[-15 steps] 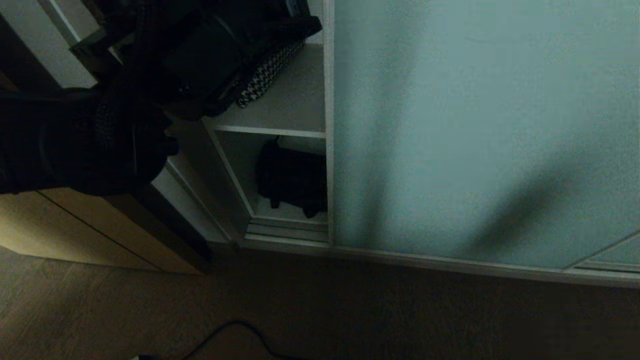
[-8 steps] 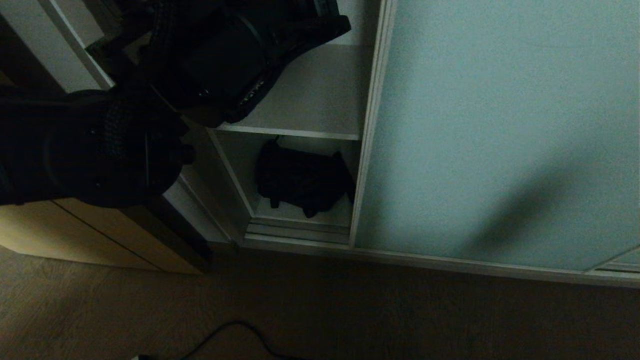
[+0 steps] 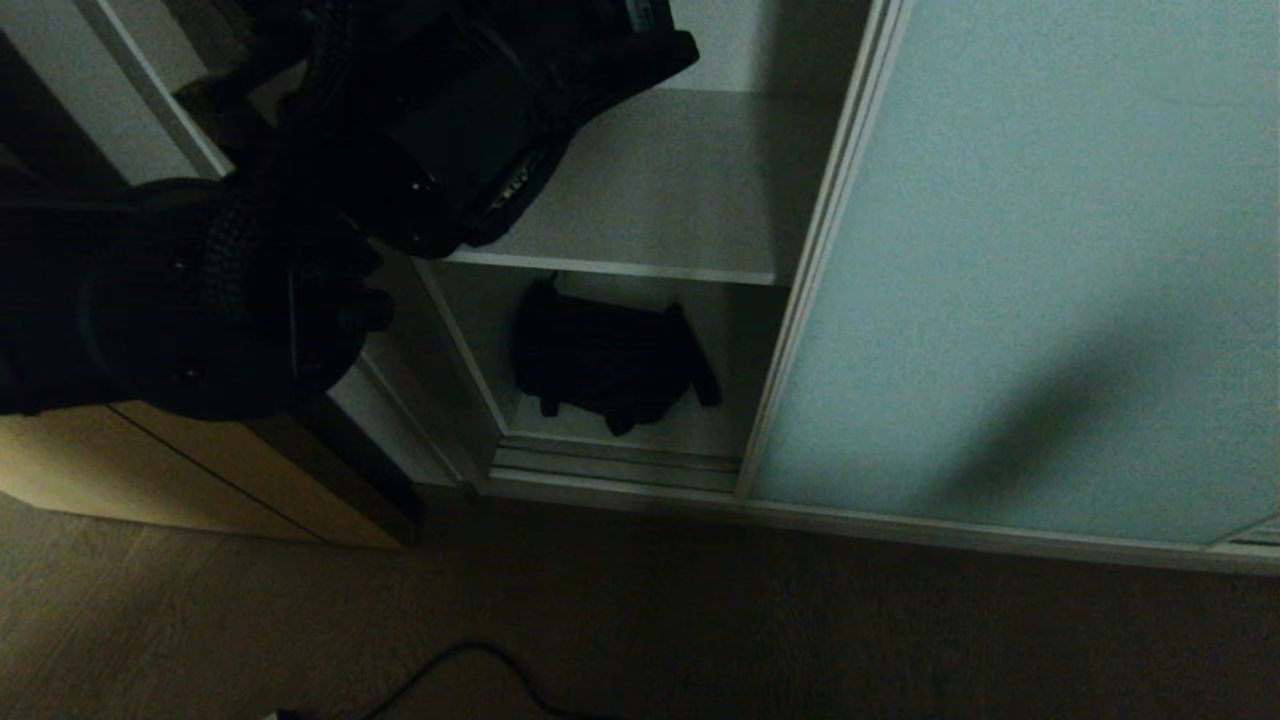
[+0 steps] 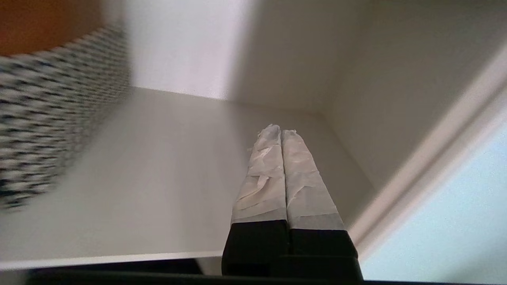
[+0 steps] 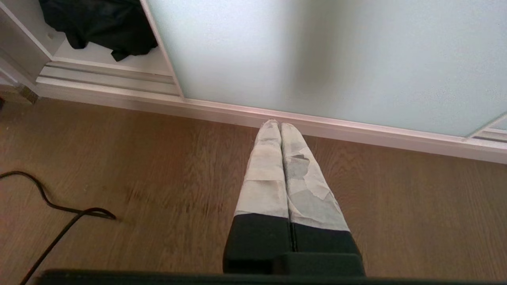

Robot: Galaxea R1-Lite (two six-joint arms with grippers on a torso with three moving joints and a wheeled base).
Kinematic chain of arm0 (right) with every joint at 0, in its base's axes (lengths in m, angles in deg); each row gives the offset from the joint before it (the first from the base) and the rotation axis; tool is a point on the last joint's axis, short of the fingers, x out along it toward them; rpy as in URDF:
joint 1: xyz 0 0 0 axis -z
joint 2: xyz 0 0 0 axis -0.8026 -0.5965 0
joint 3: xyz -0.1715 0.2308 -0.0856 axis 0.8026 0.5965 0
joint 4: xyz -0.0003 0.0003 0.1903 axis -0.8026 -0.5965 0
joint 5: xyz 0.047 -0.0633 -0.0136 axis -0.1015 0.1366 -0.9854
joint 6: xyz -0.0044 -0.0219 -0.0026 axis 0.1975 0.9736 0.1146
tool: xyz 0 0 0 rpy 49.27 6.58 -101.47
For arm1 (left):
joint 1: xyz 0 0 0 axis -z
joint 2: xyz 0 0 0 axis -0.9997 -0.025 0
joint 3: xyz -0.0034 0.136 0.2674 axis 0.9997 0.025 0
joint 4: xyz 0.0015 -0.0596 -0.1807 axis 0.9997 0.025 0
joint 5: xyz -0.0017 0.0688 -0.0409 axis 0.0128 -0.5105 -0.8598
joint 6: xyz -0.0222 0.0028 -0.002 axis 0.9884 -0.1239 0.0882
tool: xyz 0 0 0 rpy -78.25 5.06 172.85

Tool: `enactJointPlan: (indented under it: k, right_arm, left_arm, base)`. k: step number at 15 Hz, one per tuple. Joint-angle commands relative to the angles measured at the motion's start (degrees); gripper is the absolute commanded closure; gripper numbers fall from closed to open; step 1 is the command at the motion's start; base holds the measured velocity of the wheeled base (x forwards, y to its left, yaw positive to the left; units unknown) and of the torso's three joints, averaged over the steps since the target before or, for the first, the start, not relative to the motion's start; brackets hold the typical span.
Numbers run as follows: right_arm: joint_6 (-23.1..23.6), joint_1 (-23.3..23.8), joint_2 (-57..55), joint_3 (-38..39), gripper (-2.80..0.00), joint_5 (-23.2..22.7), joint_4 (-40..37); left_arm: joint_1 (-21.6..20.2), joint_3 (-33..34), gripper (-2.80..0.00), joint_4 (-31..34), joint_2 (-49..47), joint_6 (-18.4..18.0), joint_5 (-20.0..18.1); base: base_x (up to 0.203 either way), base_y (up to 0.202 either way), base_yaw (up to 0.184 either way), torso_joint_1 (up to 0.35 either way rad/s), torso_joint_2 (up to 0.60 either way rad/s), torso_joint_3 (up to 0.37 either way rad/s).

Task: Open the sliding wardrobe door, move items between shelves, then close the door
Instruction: Open the door

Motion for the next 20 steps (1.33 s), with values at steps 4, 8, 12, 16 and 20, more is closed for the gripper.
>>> enactJointPlan:
  k: [4, 8, 12, 16, 20]
  right_arm:
    - [0.0, 0.0, 0.0, 0.1, 0.0, 0.0, 0.1]
    - [0.0, 0.0, 0.0, 0.0, 0.0, 0.0, 0.0]
    - [0.0, 0.0, 0.0, 0.0, 0.0, 0.0, 0.0]
    - [0.0, 0.0, 0.0, 0.0, 0.0, 0.0, 0.0]
    - [0.0, 0.0, 0.0, 0.0, 0.0, 0.0, 0.1]
  left_arm:
    - [-9.3, 4.5, 0.0, 3.3, 12.2, -0.9, 3.1]
    - [-20.4, 18.4, 0.0, 6.5, 25.7, -3.1, 3.4]
    - [-30.2, 42.7, 0.0, 7.0, 44.0, -4.2, 4.7]
    - [-37.3, 62.7, 0.0, 7.3, 60.3, -5.1, 6.7]
    - [-40.8, 76.6, 0.0, 8.1, 72.5, -5.1, 5.8]
  base:
    - [0.0, 0.0, 0.0, 0.0, 0.0, 0.0]
    - [0.0, 0.0, 0.0, 0.0, 0.0, 0.0]
    - [0.0, 0.0, 0.0, 0.0, 0.0, 0.0]
    - [0.0, 0.0, 0.0, 0.0, 0.0, 0.0]
    - [0.0, 0.0, 0.0, 0.0, 0.0, 0.0]
